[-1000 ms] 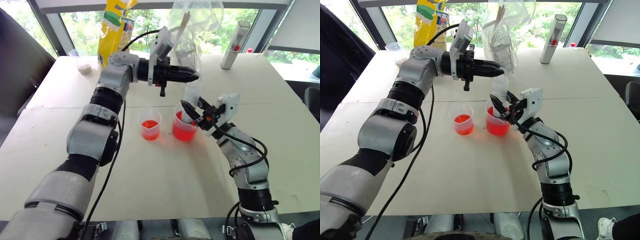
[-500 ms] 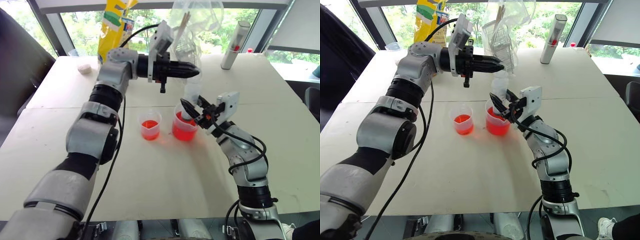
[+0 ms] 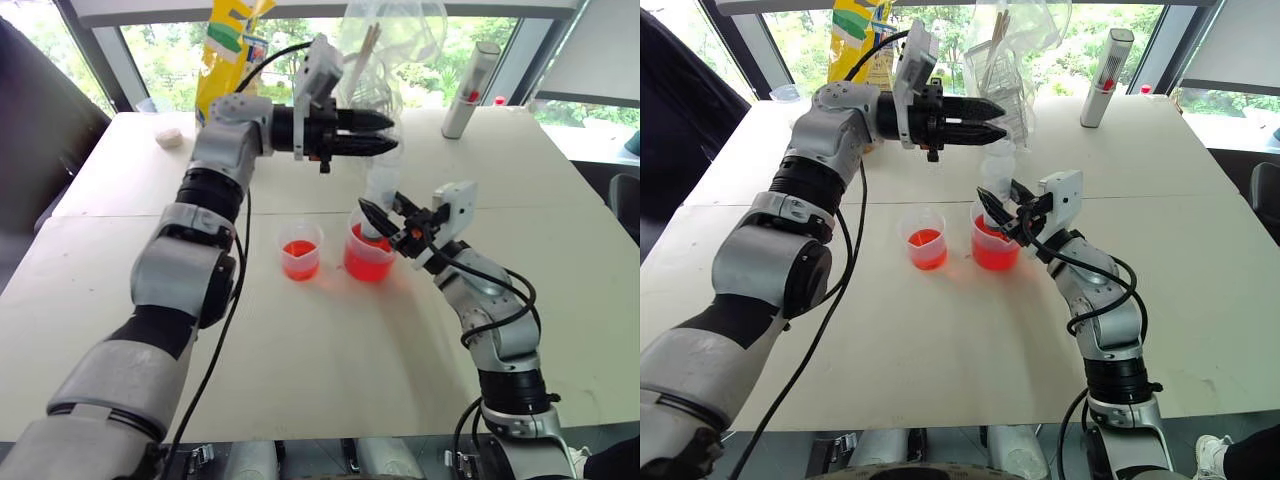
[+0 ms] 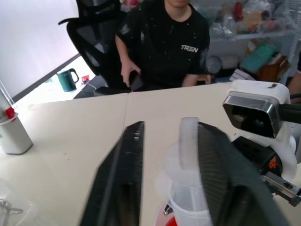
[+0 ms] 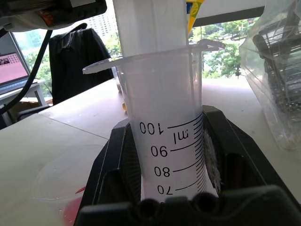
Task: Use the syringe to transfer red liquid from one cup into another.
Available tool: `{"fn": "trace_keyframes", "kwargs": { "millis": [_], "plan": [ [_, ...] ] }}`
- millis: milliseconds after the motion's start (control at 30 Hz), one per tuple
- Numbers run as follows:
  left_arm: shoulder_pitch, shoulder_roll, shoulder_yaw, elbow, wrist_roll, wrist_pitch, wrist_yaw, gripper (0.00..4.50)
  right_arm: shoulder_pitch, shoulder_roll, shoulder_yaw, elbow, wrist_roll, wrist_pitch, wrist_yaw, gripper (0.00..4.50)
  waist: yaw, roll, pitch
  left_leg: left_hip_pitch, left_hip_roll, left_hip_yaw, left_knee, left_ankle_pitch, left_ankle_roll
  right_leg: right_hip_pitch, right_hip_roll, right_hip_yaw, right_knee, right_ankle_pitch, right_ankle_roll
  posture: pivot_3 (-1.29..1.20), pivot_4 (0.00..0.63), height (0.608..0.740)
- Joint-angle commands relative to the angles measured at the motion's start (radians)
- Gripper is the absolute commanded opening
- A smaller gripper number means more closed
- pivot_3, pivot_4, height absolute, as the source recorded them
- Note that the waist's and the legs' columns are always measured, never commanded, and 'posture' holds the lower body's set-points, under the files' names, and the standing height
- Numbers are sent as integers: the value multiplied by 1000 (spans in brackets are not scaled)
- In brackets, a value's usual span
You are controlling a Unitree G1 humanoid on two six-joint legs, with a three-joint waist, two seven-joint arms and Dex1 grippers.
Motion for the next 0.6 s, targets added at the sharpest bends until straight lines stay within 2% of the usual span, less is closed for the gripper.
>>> {"fn": "trace_keyframes", "kwargs": {
  "millis": [33, 67, 100, 300, 600],
  "plan": [
    [-26, 11, 34, -73, -24, -6, 8, 3797, 3, -13, 11, -35, 10, 21, 8, 1408, 1, 0, 0, 0, 0, 0, 0, 0, 0, 0, 0, 0, 0, 0, 0, 0, 150, 739],
    [-19, 16, 35, -84, -23, -5, 6, 4289, 3, -15, 10, -41, 12, 25, 8, 1408, 1, 0, 0, 0, 0, 0, 0, 0, 0, 0, 0, 0, 0, 0, 0, 0, 150, 739],
    [-14, 19, 36, -92, -24, -3, 4, 4439, 3, -16, 9, -44, 13, 27, 7, 1408, 1, 0, 0, 0, 0, 0, 0, 0, 0, 0, 0, 0, 0, 0, 0, 0, 150, 739],
    [21, 78, 75, -165, -72, 87, -21, 4439, -7, -28, -1, -59, 19, 40, 4, 1408, -3, 0, 0, 1, 0, 0, 0, 0, 0, 0, 0, 0, 1, 0, 0, 0, 150, 739],
    [173, 220, 44, -352, -65, 187, -44, 4439, -89, -56, -55, -95, 49, 79, -26, 1408, 0, 0, 0, 1, 1, 0, 0, 0, -1, 0, 0, 0, 1, 0, 0, 0, 150, 739]
  ]
}}
